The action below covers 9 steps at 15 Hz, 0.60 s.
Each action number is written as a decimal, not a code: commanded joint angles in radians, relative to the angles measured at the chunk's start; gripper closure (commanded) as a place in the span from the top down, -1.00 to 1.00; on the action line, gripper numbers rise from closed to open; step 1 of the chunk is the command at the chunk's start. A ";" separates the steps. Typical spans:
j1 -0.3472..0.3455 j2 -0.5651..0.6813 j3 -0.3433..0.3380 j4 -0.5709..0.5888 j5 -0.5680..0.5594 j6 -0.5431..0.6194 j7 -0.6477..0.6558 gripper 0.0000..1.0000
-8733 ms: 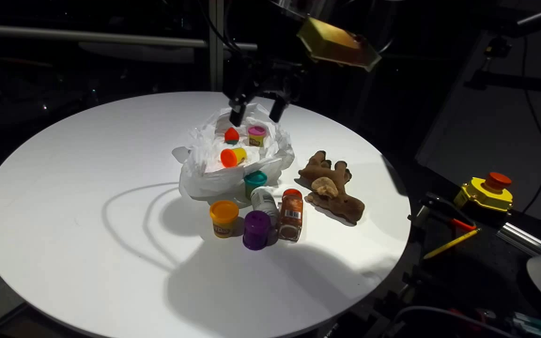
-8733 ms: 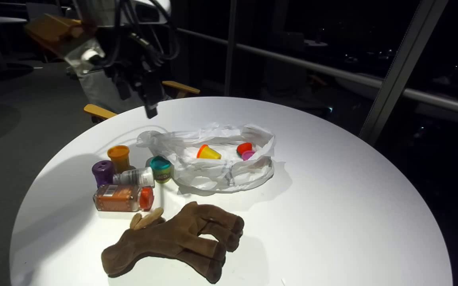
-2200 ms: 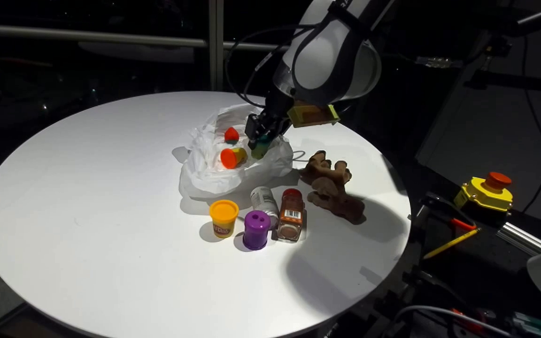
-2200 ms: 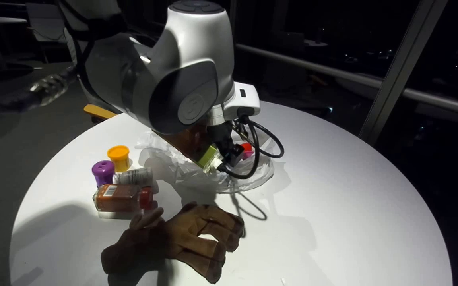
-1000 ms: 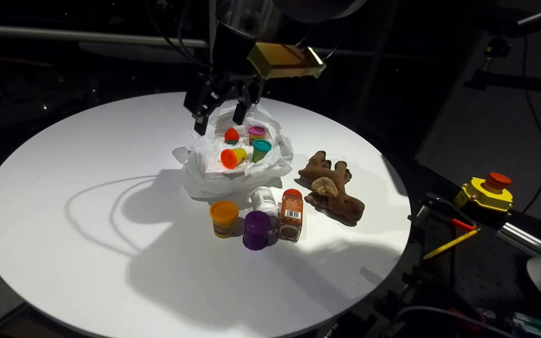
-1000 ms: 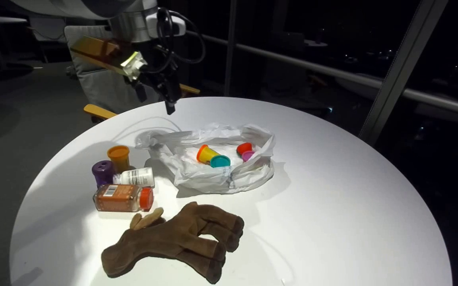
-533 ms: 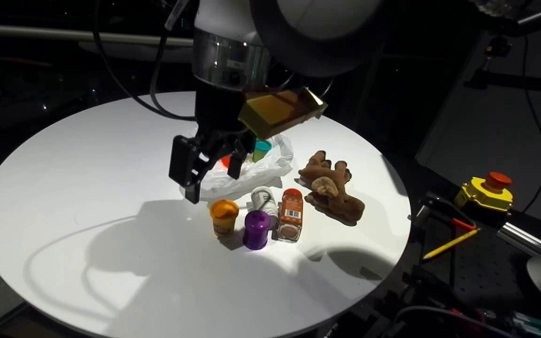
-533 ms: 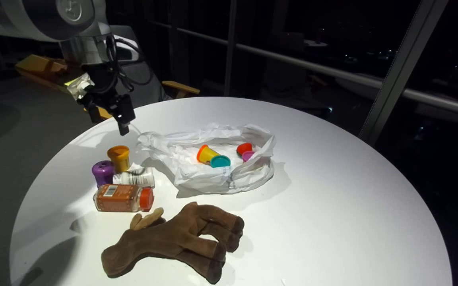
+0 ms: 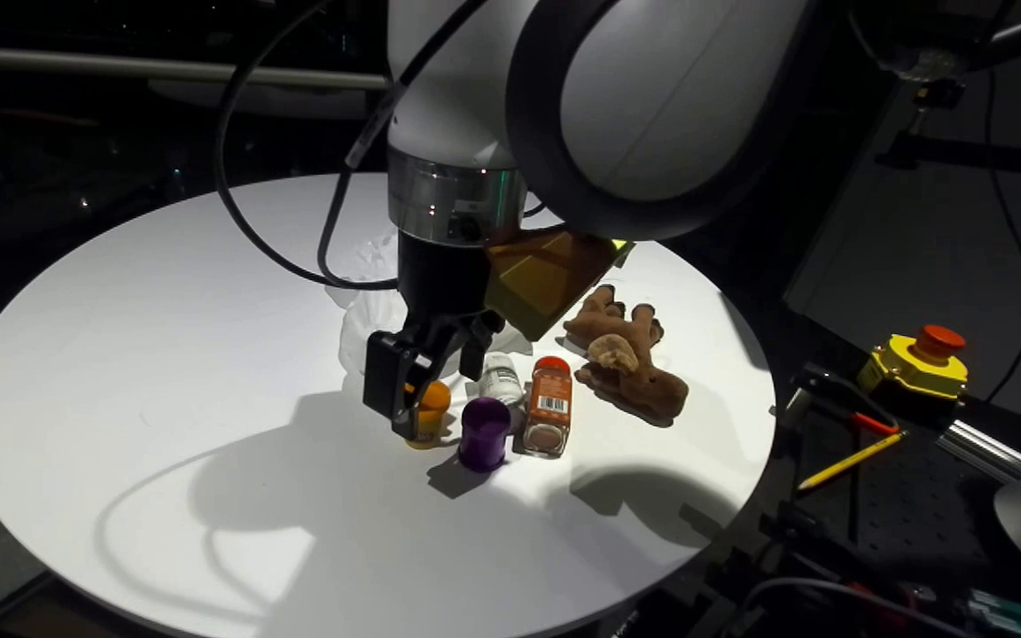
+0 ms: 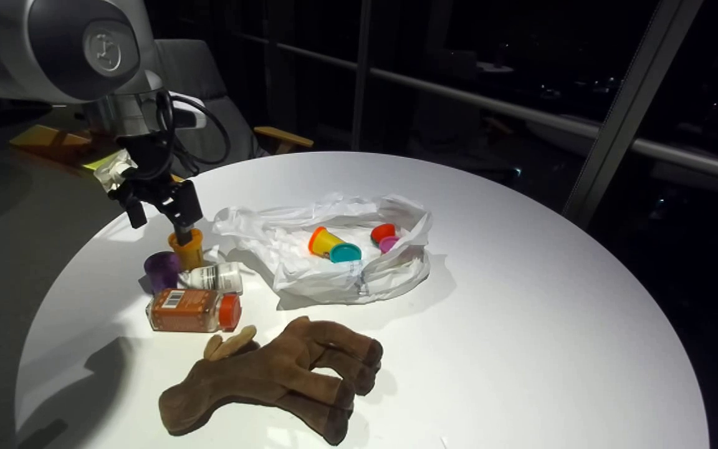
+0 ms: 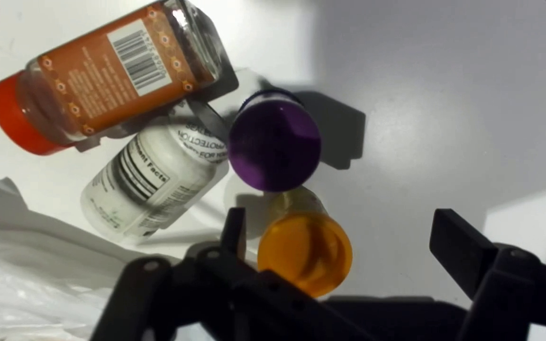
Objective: Put all the objects in the white plastic bag
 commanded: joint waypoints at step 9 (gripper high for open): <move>0.016 -0.010 -0.011 -0.014 -0.020 0.042 0.013 1.00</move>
